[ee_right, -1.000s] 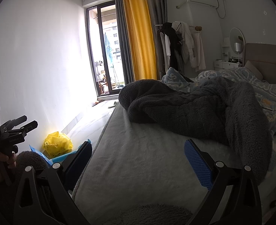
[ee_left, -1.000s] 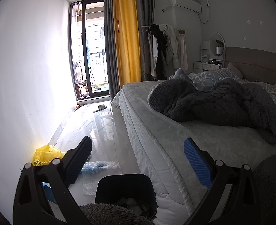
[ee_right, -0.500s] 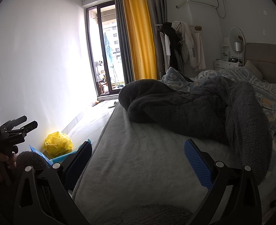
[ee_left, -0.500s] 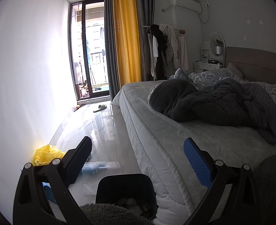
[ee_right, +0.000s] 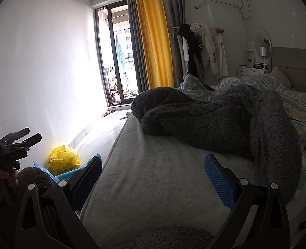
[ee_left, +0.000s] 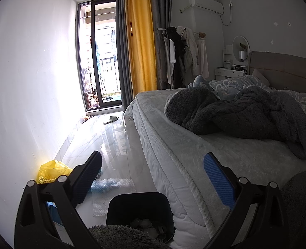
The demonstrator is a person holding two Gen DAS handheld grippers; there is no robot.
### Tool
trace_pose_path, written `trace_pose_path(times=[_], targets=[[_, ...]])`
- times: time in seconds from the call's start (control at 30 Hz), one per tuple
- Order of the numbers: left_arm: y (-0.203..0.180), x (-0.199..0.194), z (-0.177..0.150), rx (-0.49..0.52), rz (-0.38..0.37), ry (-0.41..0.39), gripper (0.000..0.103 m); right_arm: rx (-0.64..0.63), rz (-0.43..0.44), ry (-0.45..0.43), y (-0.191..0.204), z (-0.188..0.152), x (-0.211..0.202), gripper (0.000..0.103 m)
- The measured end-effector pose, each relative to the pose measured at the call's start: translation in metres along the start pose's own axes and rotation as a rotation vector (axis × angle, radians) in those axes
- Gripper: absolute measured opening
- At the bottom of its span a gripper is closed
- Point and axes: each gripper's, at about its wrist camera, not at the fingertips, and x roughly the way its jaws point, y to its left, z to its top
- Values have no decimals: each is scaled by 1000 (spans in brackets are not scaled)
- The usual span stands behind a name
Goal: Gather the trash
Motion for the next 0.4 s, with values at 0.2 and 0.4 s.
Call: trace_pose_path(times=[0.2,0.4], targets=[[0,0,-1,3,7,4,100,-1,0,1,0,-1,0,100],[2,1,-3,9,20,5,100,-1,1,1,0,0,0,100]])
